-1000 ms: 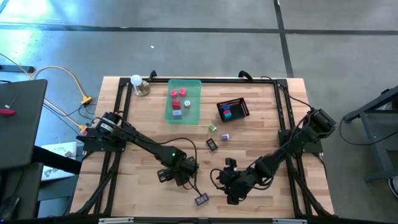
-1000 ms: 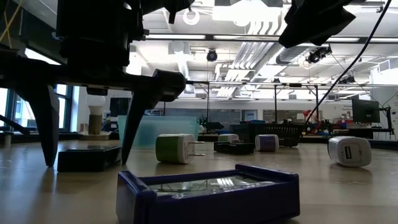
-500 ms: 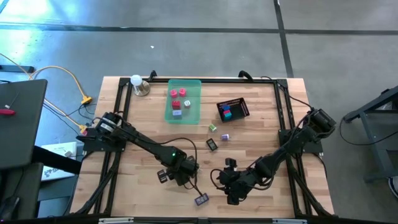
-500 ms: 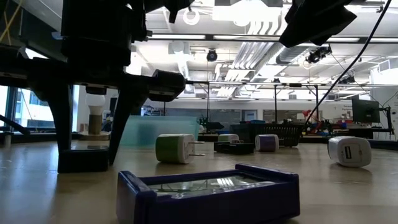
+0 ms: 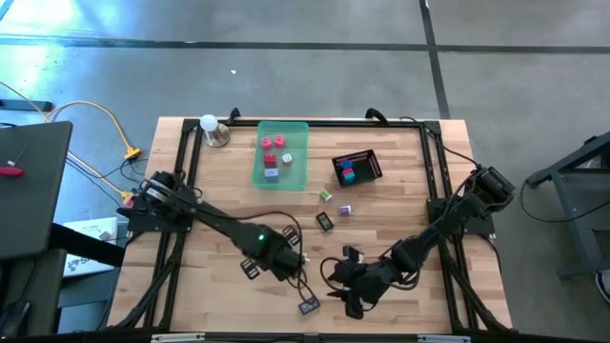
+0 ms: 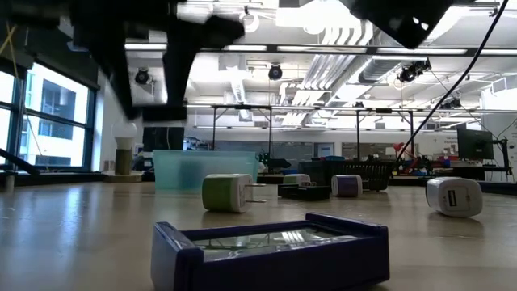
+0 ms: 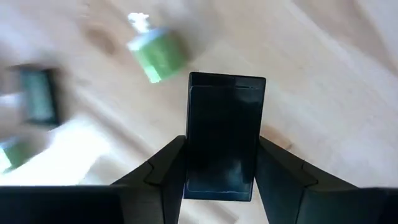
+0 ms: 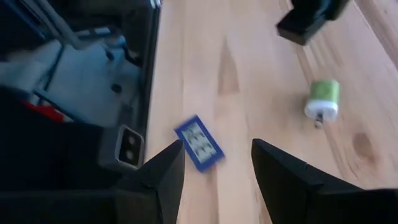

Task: Pick & Place Office items
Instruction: Put the bottom black digital clock into the black bin

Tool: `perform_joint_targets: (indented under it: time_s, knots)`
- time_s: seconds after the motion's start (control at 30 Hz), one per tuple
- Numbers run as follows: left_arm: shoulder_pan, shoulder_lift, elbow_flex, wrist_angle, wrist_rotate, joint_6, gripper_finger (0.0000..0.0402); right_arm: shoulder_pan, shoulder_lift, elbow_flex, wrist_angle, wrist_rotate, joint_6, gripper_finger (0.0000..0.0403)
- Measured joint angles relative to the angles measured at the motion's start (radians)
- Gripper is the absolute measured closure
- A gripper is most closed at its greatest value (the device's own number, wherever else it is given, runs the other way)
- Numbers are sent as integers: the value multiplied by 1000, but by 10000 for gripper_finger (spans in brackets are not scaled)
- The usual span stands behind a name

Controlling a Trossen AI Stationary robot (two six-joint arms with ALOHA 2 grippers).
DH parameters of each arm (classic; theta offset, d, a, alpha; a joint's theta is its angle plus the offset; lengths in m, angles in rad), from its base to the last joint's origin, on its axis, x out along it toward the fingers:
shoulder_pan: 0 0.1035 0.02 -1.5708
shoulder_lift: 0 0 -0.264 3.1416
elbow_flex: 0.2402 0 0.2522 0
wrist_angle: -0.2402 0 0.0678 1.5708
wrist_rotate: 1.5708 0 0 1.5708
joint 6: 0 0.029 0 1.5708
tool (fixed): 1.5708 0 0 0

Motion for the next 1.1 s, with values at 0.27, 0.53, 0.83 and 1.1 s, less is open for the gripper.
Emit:
perform_joint_targets:
  time_s: [0.27, 0.53, 0.83, 1.1]
  knots:
    - [-70, -2, 188, -71, -398, -99, 245, -25, 0, 0, 127, 203, 106, 229]
    - [-93, -2, 268, -24, -560, -129, 244, -78, 0, 0, 218, 309, 175, 229]
    - [-93, -2, 299, -13, -570, -173, 244, -98, 0, 0, 299, 364, 114, 229]
    - [-93, -2, 299, -43, -567, -232, 244, -95, -1, 0, 324, 448, 42, 229]
